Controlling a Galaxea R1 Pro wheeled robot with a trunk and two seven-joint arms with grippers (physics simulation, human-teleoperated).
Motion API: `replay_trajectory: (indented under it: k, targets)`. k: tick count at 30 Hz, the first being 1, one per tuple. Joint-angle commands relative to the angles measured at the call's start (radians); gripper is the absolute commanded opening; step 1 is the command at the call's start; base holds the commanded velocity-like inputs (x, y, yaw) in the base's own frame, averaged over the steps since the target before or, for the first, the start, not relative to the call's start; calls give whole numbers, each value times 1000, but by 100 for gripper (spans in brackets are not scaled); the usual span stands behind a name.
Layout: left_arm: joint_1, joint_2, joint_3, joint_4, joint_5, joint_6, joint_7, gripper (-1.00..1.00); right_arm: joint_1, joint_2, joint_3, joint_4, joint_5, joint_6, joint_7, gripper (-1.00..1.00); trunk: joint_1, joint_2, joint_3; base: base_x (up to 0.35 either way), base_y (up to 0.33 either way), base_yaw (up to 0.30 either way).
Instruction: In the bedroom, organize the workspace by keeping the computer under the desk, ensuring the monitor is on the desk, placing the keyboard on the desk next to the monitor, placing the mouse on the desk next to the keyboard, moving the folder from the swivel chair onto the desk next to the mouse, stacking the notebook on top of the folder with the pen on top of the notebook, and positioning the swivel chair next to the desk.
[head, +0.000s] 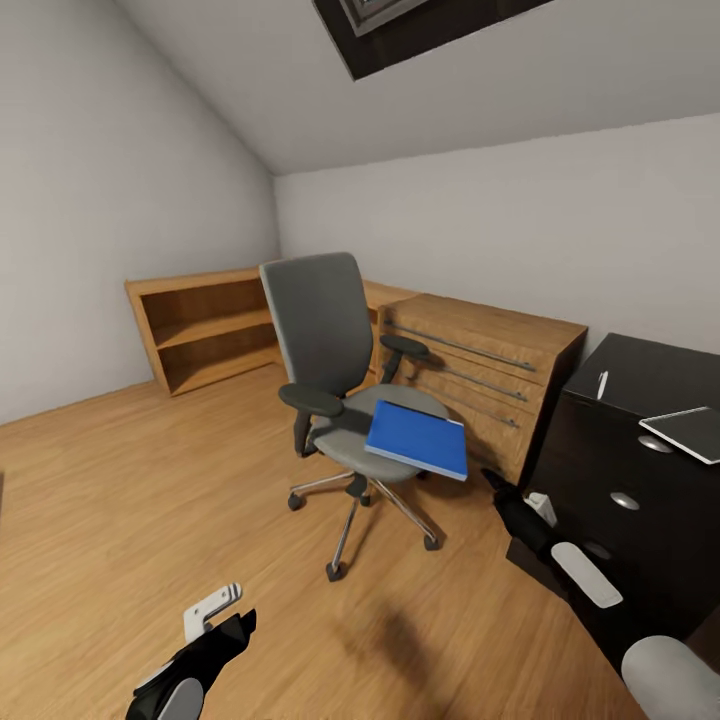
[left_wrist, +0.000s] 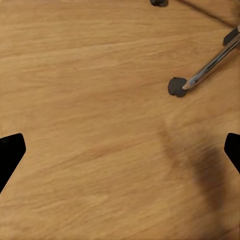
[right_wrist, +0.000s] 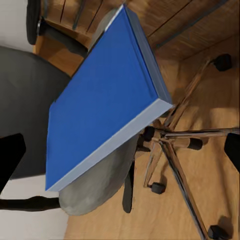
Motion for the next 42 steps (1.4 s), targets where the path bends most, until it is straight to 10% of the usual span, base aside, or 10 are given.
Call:
replay_trajectory:
  k: [1, 3, 8, 19, 42]
  targets:
    - [-1, -3, -13, 1, 9, 1, 23, 100, -1, 20, -16, 4, -11, -46, -42, 100, 4, -8, -4, 0, 0, 0]
    - [-1, -11, -29, 3, 9, 2, 54, 100, -1, 26, -23, 4, -11, -55, -50, 100, 11, -22, -10, 0, 0, 0]
    - [-32, -136, -44, -198, -4, 115, 199, 100, 0, 30, -25, 6, -6, -64, -50, 100, 31, -57, -26, 0, 0, 0]
    - [-50, -128, -39, -157, -9, 167, 210, 100, 0, 32, -22, 21, -6, -63, -49, 100, 73, -134, -61, 0, 0, 0]
    - [-51, -119, -44, -149, -9, 168, 213, 100, 0, 34, -20, 23, -11, -56, -50, 100, 79, -137, -111, 0, 0, 0]
